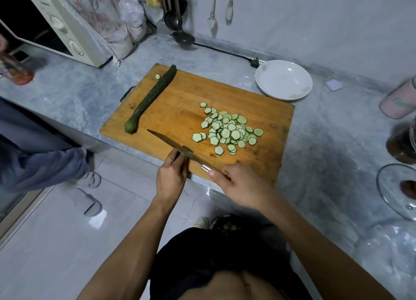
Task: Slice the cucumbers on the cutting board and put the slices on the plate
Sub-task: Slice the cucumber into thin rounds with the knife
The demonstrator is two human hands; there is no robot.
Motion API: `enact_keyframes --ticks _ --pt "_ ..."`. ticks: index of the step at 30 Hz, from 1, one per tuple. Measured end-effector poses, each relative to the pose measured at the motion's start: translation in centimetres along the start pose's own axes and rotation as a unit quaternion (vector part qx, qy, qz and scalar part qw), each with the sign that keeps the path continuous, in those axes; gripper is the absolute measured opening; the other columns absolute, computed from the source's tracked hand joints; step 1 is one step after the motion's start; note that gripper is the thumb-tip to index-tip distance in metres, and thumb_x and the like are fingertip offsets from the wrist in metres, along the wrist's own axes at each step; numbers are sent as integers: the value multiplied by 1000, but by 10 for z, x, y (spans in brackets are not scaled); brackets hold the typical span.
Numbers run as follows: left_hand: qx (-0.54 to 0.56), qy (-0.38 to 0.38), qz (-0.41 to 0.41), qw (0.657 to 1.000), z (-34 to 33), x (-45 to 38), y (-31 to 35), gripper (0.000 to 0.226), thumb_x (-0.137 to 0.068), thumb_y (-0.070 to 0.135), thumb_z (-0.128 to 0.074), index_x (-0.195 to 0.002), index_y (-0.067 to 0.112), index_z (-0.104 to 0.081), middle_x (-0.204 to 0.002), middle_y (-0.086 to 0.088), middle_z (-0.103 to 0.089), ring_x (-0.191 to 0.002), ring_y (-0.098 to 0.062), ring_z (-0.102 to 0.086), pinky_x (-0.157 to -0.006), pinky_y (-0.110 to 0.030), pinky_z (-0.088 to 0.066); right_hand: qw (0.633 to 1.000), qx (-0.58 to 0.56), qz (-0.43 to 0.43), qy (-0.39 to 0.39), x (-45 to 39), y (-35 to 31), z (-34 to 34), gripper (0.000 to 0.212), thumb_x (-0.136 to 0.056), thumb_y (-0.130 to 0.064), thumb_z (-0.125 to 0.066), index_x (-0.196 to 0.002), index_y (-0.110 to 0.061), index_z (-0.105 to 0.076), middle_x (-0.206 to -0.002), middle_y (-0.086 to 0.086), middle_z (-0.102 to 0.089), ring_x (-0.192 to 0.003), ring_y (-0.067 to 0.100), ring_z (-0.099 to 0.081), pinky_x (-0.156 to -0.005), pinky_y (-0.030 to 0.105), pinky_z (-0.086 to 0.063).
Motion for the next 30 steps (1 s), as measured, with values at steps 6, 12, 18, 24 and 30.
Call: enact_keyframes --ticks 6,12,18,24,30 --pt "2 -18 -36 999 4 -2 -5 39 -89 0 -66 -125 16 -67 -136 1 -60 -100 -26 -66 -71 -40 -60 1000 -10 -5 3 2 -2 3 52 -101 -50 -43 -60 -18 -37 -57 -1 -39 -52 12 -36 -50 29 -25" --pt "3 -20 -36 999 2 -3 -6 35 -90 0 -63 -122 14 -68 -136 1 -60 -101 -23 -66 -73 -36 -59 1000 -21 -15 1 1 -7 -2 52 -102 -48 -40 -62 -15 -38 -59 -1 -40 -52 12 -38 -49 29 -27" --pt "0 -34 -10 999 -4 0 -12 32 -91 4 -60 -121 11 -69 -135 -1 -61 -105 -21 -66 -80 -33 -57 998 -50 -32 -12 -4 -11 0 54 -104 -46 -36 -58 -17 -36 -58 -2 -39 -53 10 -37 -52 30 -28" --pt "9 -10 -18 1000 0 -2 -4 28 -89 -2 -64 -112 9 -73 -129 1 -64 -91 -13 -63 -71 -20 -48 998 -14 -42 -37 -16 -12 -5 54 -104 -51 -29 -60 -19 -35 -64 1 -40 -59 14 -41 -59 32 -33" --pt "6 -19 -8 1000 -3 0 -9 28 -87 2 -56 -107 10 -74 -129 0 -64 -85 -17 -65 -69 -14 -42 998 -6 -47 -39 -45 -13 -23 53 -105 -47 -30 -63 -17 -38 -64 2 -44 -61 18 -44 -59 32 -33"
Point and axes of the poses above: each hand's wrist, its own x-axis away from the middle knuckle, its own z-axis out of the back of the hand, y = z × x, the point moved 1 cm from there along -x, towards the middle knuckle
